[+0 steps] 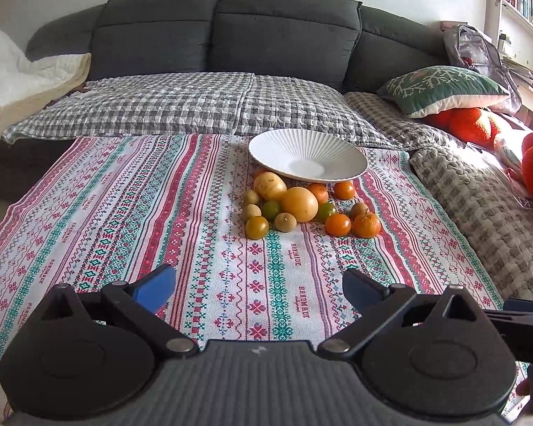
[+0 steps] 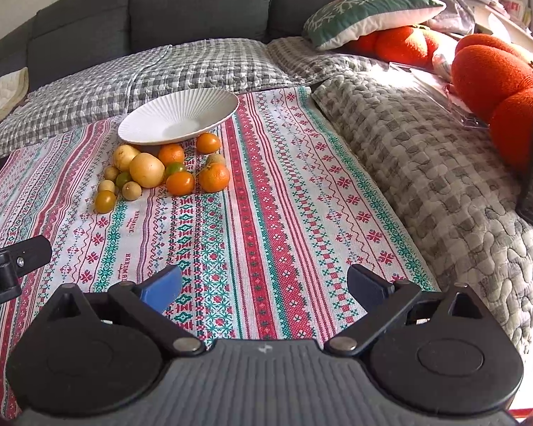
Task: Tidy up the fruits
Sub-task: 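Move both grippers toward the fruit pile beside the white plate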
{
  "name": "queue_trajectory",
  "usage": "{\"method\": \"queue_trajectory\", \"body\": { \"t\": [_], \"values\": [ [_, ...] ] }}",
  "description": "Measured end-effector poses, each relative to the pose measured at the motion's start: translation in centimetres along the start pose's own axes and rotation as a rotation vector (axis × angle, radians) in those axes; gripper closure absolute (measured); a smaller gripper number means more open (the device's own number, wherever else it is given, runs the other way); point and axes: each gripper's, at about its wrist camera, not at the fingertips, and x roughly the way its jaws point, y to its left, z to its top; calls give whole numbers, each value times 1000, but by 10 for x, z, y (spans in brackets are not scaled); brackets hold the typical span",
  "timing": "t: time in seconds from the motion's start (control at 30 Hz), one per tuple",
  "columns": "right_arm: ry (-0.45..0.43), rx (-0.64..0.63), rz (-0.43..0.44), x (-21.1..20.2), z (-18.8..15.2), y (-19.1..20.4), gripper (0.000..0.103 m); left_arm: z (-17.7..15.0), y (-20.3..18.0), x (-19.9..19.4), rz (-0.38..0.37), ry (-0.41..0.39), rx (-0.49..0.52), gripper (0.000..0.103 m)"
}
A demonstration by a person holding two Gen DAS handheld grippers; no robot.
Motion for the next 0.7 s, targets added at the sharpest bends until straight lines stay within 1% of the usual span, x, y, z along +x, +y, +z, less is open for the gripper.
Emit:
{"method": "queue_trajectory", "body": {
  "t": [0.07, 0.1, 0.17, 0.23, 0.3, 0.37, 0.43, 0.53, 0.6, 0.67, 0.7],
  "values": [
    [0, 5, 0, 0, 0, -1, 4, -1, -4, 6, 14, 44, 12, 7],
    [-1, 8, 1, 0, 0, -2, 4, -2, -5, 9, 7, 86, 20, 7],
    [-2, 11, 0, -1, 0, -1, 3, -6, -7, 13, 5, 124, 35, 7],
    [-8, 13, 0, -1, -1, -2, 2, -6, -7, 11, 27, 98, 41, 7],
    [-21, 18, 3, -3, -1, -2, 1, -6, -7, 2, 67, 23, 40, 7],
    [-43, 20, -4, -4, -2, -2, 1, -4, -7, -2, 79, -6, 44, 7],
    [-57, 15, -14, -6, -2, -2, 1, -2, -6, 2, 56, 18, 43, 7],
    [-61, -4, -5, -8, -3, 0, 1, 0, -2, 8, 15, 62, 19, 7],
    [-61, -35, -3, -10, -2, 3, 5, 3, -1, 11, -18, 100, 13, 7],
    [-44, -55, 3, -8, -2, 5, 7, 2, -1, 13, -26, 115, 7, 7],
    [-30, -59, 13, -7, -2, 6, 7, 1, -3, 14, -16, 119, 15, 7]
  ]
}}
